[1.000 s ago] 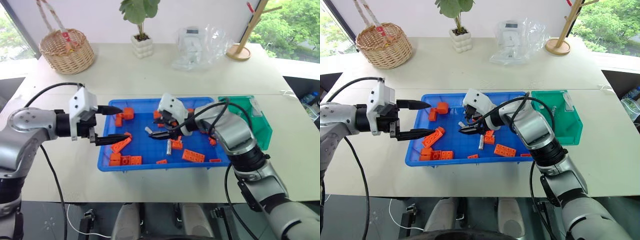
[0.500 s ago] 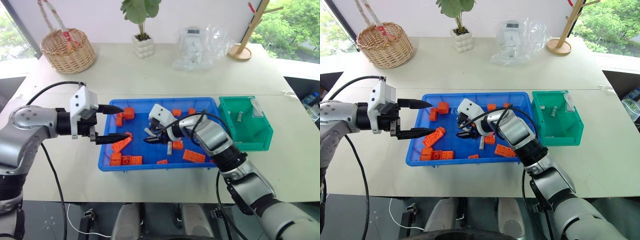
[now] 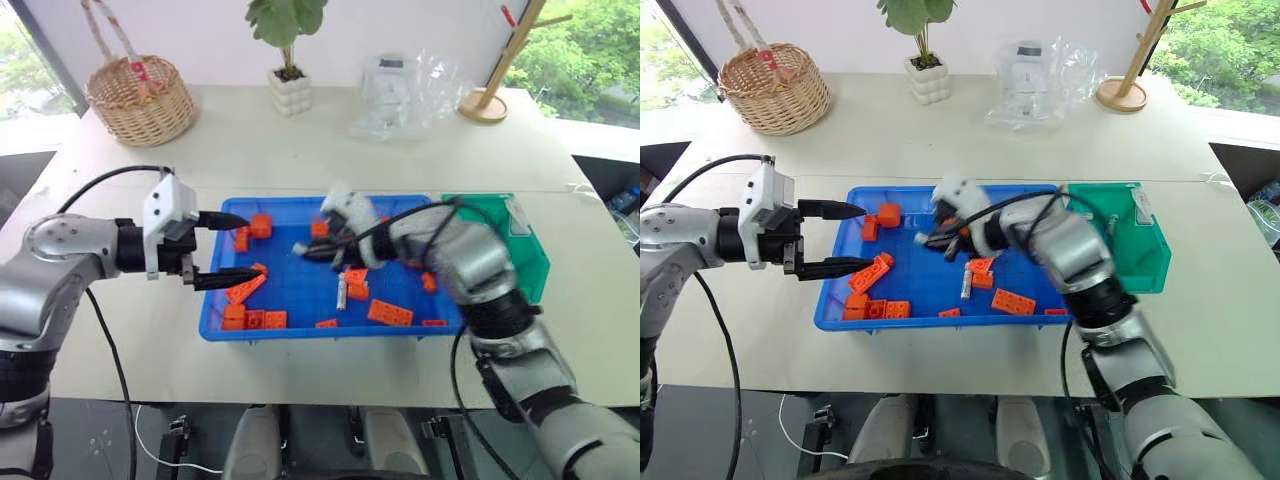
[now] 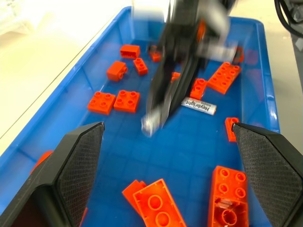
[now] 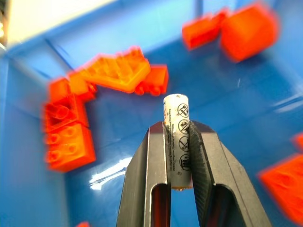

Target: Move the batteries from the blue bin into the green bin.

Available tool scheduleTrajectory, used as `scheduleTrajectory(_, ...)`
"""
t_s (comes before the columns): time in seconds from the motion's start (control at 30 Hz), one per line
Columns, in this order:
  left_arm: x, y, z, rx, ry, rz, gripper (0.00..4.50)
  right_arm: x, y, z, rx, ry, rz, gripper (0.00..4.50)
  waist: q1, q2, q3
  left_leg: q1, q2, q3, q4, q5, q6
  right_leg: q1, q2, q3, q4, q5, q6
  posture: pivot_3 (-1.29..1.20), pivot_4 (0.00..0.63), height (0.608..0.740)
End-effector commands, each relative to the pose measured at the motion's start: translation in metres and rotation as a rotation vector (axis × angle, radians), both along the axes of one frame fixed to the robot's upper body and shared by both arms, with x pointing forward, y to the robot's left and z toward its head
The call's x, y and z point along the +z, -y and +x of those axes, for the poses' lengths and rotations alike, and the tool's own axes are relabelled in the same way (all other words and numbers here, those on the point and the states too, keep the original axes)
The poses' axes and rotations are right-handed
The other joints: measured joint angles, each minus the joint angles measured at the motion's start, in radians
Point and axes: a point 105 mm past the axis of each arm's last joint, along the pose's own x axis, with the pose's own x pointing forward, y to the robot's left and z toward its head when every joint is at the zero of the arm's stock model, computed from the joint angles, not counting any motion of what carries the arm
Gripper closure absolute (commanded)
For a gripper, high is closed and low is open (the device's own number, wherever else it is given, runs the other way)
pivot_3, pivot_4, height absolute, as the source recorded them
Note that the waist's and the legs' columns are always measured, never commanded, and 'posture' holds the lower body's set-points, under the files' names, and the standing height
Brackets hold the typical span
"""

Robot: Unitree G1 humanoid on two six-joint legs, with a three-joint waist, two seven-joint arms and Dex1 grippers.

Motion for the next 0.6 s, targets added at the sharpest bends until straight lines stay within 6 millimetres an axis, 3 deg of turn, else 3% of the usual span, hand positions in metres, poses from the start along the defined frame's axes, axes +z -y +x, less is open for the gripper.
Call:
scheduleTrajectory(0.03, 0.004, 0.008, 0.000, -0.021, 0.045, -0.015, 0.00, 0.041, 0.060, 0.006, -0.192, 0.060, 0.058, 4.45, 0.002, 0.000, 0.000, 0.000, 0.000, 0.000, 0.000, 0.000, 0.000, 0.000, 0.000, 0.000, -0.001, 0.000, 0.000, 0.00, 0.150, 0.736)
scheduleTrajectory(0.17, 0.002, 0.010, 0.001, -0.023, 0.041, -0.029, 0.00, 0.053, 0.145, 0.013, -0.481, 0.103, 0.038, 4.45, 0.004, -0.001, 0.000, -0.001, -0.001, 0.001, 0.000, -0.001, 0.001, 0.000, -0.001, 0.000, -0.002, -0.002, -0.003, 0.00, 0.150, 0.736)
scheduleTrajectory(0.23, 0.000, 0.011, 0.003, -0.020, 0.034, -0.037, 0.00, 0.054, 0.180, 0.012, -0.602, 0.100, 0.058, 4.45, -0.002, -0.001, 0.000, -0.001, -0.001, 0.001, -0.001, -0.001, 0.001, 0.000, -0.001, 0.000, -0.003, -0.002, -0.003, 0.00, 0.150, 0.736)
scheduleTrajectory(0.3, 0.000, 0.012, 0.005, -0.020, 0.034, -0.040, 0.00, 0.051, 0.203, 0.008, -0.678, 0.094, 0.058, 4.45, -0.009, -0.001, 0.000, 0.000, 0.000, 0.002, -0.001, -0.001, 0.001, 0.000, 0.000, 0.000, -0.002, -0.001, -0.002, 0.00, 0.150, 0.736)
scheduleTrajectory(0.57, 0.007, 0.014, 0.017, -0.033, 0.061, -0.043, 0.00, 0.014, 0.222, 0.000, -0.765, 0.035, -0.007, 4.45, -0.006, -0.001, 0.000, 0.001, 0.000, 0.001, -0.001, -0.001, 0.001, 0.000, 0.002, 0.001, -0.001, -0.001, -0.002, 0.00, 0.150, 0.736)
scheduleTrajectory(0.6, 0.008, 0.015, 0.018, -0.036, 0.063, -0.043, 0.00, 0.010, 0.224, 0.001, -0.770, 0.035, -0.021, 3.95, -0.005, -0.001, 0.000, 0.001, 0.000, 0.001, -0.001, -0.001, 0.001, 0.000, 0.002, 0.001, -0.002, -0.001, -0.002, 0.00, 0.150, 0.736)
